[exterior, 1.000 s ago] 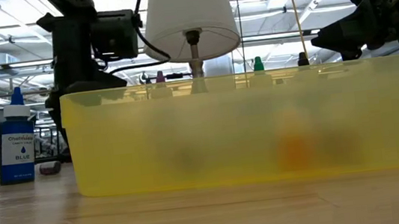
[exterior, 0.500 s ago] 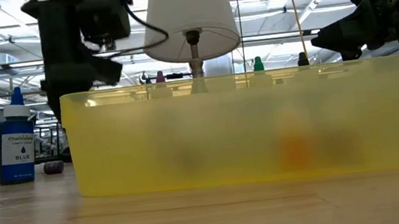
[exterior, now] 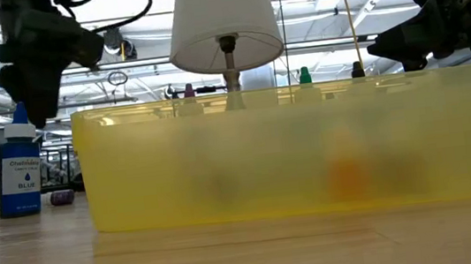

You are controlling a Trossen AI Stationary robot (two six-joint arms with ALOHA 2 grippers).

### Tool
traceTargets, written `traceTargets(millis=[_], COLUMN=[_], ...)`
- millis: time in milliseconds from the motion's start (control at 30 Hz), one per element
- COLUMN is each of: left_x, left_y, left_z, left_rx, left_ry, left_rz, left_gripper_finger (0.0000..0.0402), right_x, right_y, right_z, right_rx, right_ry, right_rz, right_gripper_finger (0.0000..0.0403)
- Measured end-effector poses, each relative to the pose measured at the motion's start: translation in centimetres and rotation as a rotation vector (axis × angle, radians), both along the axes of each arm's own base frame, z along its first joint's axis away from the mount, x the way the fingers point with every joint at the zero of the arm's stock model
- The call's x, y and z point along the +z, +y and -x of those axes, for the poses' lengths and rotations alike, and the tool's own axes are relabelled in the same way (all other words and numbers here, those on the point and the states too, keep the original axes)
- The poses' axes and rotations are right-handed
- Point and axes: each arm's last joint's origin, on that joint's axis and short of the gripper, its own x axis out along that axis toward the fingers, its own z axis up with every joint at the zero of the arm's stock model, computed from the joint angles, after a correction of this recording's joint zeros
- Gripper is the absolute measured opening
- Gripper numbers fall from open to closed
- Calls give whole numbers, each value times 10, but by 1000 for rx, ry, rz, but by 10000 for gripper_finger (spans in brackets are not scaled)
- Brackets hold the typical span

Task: Pick & Place food coloring
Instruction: Put the large blue food coloring bottle into the transparent bin

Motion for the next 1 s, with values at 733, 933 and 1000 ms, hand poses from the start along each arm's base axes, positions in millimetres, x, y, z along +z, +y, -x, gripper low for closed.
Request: traceTargets(millis=[733,933,1000], left_x=[-17,-31,-34], left_y=[-39,-41,-42], left_z=[-5,-13,-14], left_rx=[-30,-41,-41], left_ry=[34,91,102], left_rz=[-44,-62,-65], left_gripper_finger=[241,241,241], right_x=[0,0,0], right_y=[0,0,0], right_z=[0,0,0], right_rx=[0,0,0], right_ry=[0,0,0], right_rz=[0,0,0], right_gripper_finger=[112,112,112])
